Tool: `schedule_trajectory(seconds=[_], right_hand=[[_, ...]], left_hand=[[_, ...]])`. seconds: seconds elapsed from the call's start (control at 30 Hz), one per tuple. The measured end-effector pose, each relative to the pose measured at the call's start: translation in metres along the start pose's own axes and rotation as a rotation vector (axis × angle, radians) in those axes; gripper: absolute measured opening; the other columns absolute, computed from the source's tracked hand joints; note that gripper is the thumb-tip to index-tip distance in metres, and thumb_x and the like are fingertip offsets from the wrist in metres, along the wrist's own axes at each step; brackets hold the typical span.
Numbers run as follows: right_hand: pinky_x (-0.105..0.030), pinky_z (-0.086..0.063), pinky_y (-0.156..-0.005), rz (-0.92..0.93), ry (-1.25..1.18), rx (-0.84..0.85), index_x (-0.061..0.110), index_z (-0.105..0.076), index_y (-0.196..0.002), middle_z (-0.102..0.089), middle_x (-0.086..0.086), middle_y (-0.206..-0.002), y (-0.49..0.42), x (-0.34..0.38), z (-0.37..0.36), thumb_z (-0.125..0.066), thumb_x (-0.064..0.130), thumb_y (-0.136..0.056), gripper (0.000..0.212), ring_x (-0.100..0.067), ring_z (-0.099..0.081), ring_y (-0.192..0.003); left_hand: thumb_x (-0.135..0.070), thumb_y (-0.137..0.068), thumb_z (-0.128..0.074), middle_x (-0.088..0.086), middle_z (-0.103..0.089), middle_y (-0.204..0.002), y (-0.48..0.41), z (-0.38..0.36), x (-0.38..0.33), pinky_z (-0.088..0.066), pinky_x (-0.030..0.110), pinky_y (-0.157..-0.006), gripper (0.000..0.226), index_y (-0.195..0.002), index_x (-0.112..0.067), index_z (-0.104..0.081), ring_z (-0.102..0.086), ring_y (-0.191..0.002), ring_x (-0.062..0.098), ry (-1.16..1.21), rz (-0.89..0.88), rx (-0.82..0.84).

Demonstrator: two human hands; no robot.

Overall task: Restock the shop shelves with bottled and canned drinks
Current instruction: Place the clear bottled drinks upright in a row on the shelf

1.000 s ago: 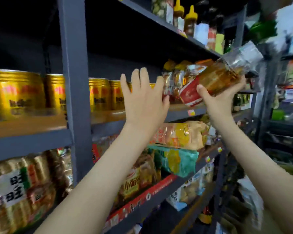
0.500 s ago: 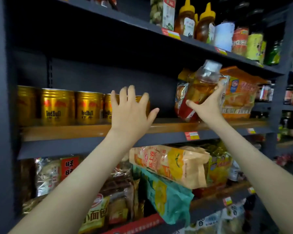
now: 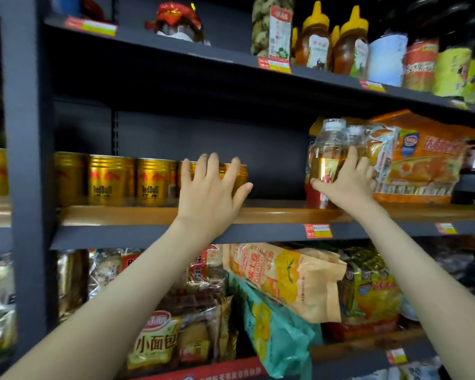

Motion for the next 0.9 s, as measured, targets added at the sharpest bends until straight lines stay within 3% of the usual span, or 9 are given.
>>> schedule_trajectory(seconds=[0.1,0.2,0.37,0.43,0.5,0.57,0.77,0.9], right_hand=[[-0.054,-0.019,-0.111,0.051,0.025,-0.110,0.019,-0.001,-0.154,-0.018,-0.021,-0.152,0.021,0.020,0.014,-0.072,0.045,-0.081,0.105,-0.041,-0.020,-0.138],[-0.053,-0.024,-0.109,0.169,-0.109,-0.222,0.014,-0.017,-0.151,-0.026,-0.022,-0.148,0.054,0.068,0.025,-0.068,0.038,-0.086,0.085,-0.040,-0.026,-0.135],[-0.043,-0.035,-0.099,0.462,-0.333,-0.213,0.007,-0.037,-0.140,-0.044,-0.020,-0.133,0.133,0.191,0.011,-0.065,0.024,-0.088,0.061,-0.036,-0.042,-0.121],[-0.034,-0.035,-0.095,0.541,-0.415,-0.179,0.008,-0.043,-0.136,-0.049,-0.017,-0.129,0.167,0.246,0.001,-0.064,0.026,-0.089,0.054,-0.032,-0.045,-0.117],[-0.034,-0.037,-0.093,0.615,-0.491,-0.159,0.007,-0.046,-0.132,-0.052,-0.015,-0.125,0.203,0.299,-0.004,-0.062,0.028,-0.090,0.049,-0.028,-0.046,-0.114],[-0.034,-0.039,-0.092,0.661,-0.575,-0.163,0.007,-0.047,-0.130,-0.053,-0.014,-0.123,0.237,0.349,-0.003,-0.057,0.028,-0.090,0.046,-0.025,-0.044,-0.112],[-0.029,-0.033,-0.091,0.740,-0.683,-0.155,0.007,-0.048,-0.129,-0.054,-0.011,-0.119,0.326,0.509,-0.006,-0.046,0.031,-0.090,0.045,-0.023,-0.044,-0.109],[-0.035,-0.037,-0.088,0.778,-0.745,-0.057,0.007,-0.051,-0.125,-0.054,-0.009,-0.109,0.384,0.628,-0.022,-0.055,0.023,-0.088,0.040,-0.025,-0.046,-0.100]], left_hand=[[-0.042,-0.097,-0.026,0.022,-0.058,-0.127,0.008,0.018,0.015,-0.038,0.054,-0.104,0.055,-0.131,-0.011,-0.056,-0.053,-0.121,0.038,0.042,-0.002,-0.084],[-0.037,-0.094,-0.032,0.021,-0.060,-0.124,0.022,0.037,0.043,-0.041,0.049,-0.103,0.051,-0.128,-0.008,-0.057,-0.057,-0.116,0.037,0.093,0.026,-0.148],[-0.027,-0.093,-0.041,0.020,-0.060,-0.122,0.061,0.070,0.115,-0.050,0.044,-0.089,0.043,-0.125,-0.003,-0.057,-0.059,-0.108,0.036,0.135,0.066,-0.153],[-0.019,-0.094,-0.044,0.019,-0.059,-0.123,0.081,0.088,0.142,-0.052,0.044,-0.089,0.038,-0.124,0.000,-0.056,-0.058,-0.109,0.034,0.164,-0.026,-0.138],[-0.015,-0.092,-0.048,0.017,-0.061,-0.121,0.105,0.110,0.164,-0.049,0.039,-0.091,0.034,-0.119,0.001,-0.060,-0.059,-0.109,0.031,0.141,-0.185,-0.133],[-0.014,-0.089,-0.050,0.015,-0.063,-0.118,0.129,0.136,0.199,-0.044,0.034,-0.091,0.032,-0.114,0.001,-0.063,-0.060,-0.106,0.029,0.130,-0.223,-0.159],[-0.018,-0.088,-0.055,0.015,-0.060,-0.116,0.201,0.201,0.377,-0.046,0.037,-0.084,0.034,-0.117,0.000,-0.059,-0.057,-0.103,0.029,-0.051,-0.005,-0.150],[-0.025,-0.089,-0.049,0.016,-0.060,-0.116,0.254,0.243,0.495,-0.049,0.040,-0.081,0.039,-0.118,0.000,-0.057,-0.059,-0.101,0.034,-0.196,0.125,-0.070]])
Point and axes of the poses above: each hand's wrist, its own y-axis away from the middle knuckle, its own z-axis out of the back of the hand, x = y × z, the point moved 7 cm from there along -y, towards the middle knuckle
